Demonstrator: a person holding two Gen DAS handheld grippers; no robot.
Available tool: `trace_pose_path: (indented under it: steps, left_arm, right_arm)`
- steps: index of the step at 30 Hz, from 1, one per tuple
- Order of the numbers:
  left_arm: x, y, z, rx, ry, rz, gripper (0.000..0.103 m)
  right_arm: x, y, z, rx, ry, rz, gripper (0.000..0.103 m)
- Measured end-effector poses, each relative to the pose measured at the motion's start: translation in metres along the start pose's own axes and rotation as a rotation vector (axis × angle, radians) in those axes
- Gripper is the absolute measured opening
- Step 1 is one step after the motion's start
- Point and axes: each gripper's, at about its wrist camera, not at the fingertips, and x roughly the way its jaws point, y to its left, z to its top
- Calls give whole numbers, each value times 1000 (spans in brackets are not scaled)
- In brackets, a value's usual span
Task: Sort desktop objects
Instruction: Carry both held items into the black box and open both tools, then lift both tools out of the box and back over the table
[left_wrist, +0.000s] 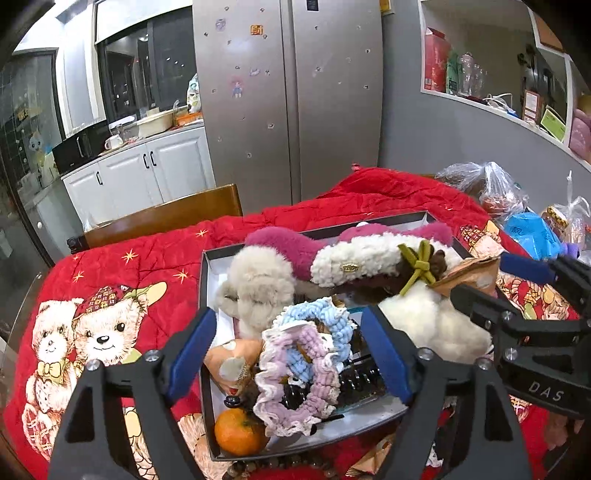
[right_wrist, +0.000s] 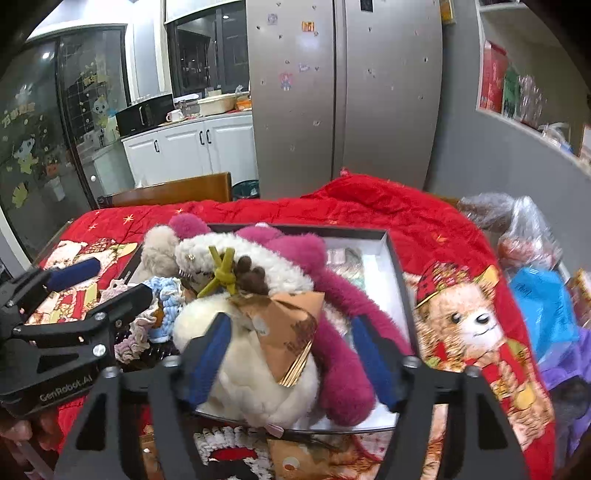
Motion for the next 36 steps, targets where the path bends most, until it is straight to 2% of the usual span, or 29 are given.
trace_pose_path:
  steps: [4, 15, 18, 20, 23, 25, 27, 30, 33, 34, 36]
  left_arm:
    - [-1, 4, 2, -33, 10, -30, 83]
    - [-11, 4, 3, -42, 4, -51, 83]
    - [-22, 1, 6, -39, 7, -63, 83]
    - [-38, 0, 9, -45, 1, -74, 83]
    - [-72, -1, 13, -55, -51, -94, 84]
    - [-97, 0, 15, -67, -86, -108, 96]
    - [-121, 0, 14, -81, -118, -113, 101]
    - [-158, -2, 7, -71, -152, -127, 102]
    - [-183, -6, -2, -51, -156, -107, 102]
    - [-192, -8, -7, -43, -157, -99, 102]
    - [-207, -13, -19, -29, -152, -75, 103]
  right_arm:
    - [-11, 4, 2, -40, -33, -58, 73]
    - [-19, 0, 5, -17, -31, -43, 73]
    - [-29, 4, 6, -45, -51, -68, 73]
    - [-39, 5, 6, -54, -62, -65, 73]
    - [-58, 5, 7, -48, -78, -52, 73]
    - [-75, 3, 8, -45, -96, -55, 73]
    - [-95, 4, 8, -49, -116, -53, 73]
    - [-128, 6, 8, -57, -154, -54, 73]
    - [-158, 10, 2, -72, -185, -52, 73]
    - [-166, 12, -1, -77, -191, -48, 74]
    - [-183, 15, -9, -85, -204, -34, 85]
